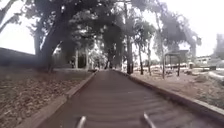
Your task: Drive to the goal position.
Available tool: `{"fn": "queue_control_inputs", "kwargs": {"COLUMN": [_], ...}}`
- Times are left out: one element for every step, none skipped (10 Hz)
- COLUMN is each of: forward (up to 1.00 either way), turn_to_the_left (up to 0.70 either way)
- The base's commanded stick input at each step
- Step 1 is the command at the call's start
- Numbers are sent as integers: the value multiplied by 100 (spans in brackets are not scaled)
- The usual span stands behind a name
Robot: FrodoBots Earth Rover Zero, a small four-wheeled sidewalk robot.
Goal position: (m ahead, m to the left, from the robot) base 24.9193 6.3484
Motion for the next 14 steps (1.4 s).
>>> {"fn": "queue_control_inputs", "kwargs": {"forward": [100,100,100,100,100,100,100,100,100,100,100,100,100,100], "turn_to_the_left": [0,0,0,0,0,0,0,0,0,0,0,0,0,0]}}
